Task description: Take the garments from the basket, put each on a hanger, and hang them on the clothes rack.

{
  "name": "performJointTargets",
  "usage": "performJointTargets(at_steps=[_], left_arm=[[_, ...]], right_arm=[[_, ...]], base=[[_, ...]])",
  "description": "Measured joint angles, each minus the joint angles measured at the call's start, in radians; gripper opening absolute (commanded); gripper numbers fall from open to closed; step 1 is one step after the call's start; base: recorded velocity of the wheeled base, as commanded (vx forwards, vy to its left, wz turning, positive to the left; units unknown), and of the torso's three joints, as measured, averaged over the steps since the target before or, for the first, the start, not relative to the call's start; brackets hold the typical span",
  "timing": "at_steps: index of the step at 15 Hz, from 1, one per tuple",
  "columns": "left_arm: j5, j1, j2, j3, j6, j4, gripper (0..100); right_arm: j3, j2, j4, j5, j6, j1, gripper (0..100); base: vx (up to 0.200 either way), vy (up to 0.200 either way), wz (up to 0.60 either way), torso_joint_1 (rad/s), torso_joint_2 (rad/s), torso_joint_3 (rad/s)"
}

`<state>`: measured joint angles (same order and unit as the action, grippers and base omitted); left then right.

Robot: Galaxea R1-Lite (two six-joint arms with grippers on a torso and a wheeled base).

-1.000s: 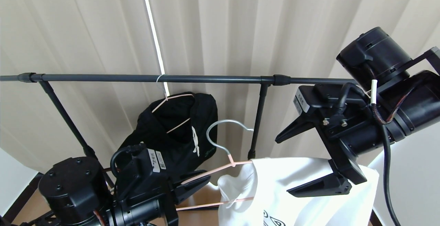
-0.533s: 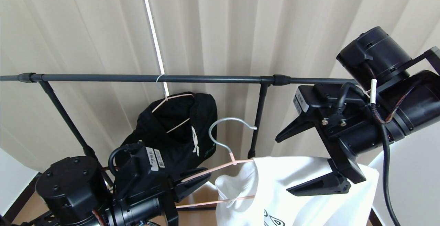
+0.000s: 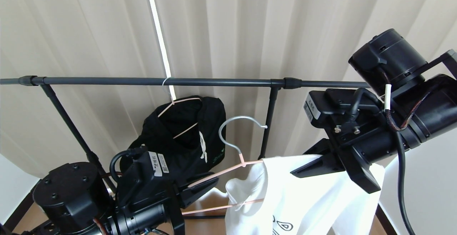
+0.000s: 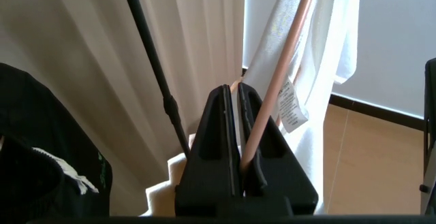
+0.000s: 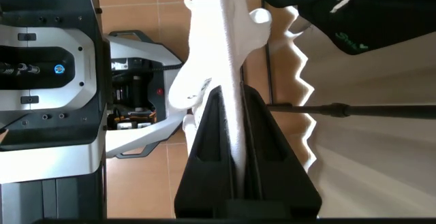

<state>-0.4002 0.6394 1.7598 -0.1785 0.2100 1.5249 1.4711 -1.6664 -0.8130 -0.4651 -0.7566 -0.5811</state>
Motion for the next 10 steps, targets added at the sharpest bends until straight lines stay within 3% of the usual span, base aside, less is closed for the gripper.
performJointTargets(at_steps=[10], left_arm=[[-0.004,0.0,0.007,0.004,0.003,0.029,0]], right_arm=[[-0.004,0.016,-0.001,-0.001,0.001,0.0,0]], base=[[0.0,0.0,0.0,0.0,0.0,0.0]])
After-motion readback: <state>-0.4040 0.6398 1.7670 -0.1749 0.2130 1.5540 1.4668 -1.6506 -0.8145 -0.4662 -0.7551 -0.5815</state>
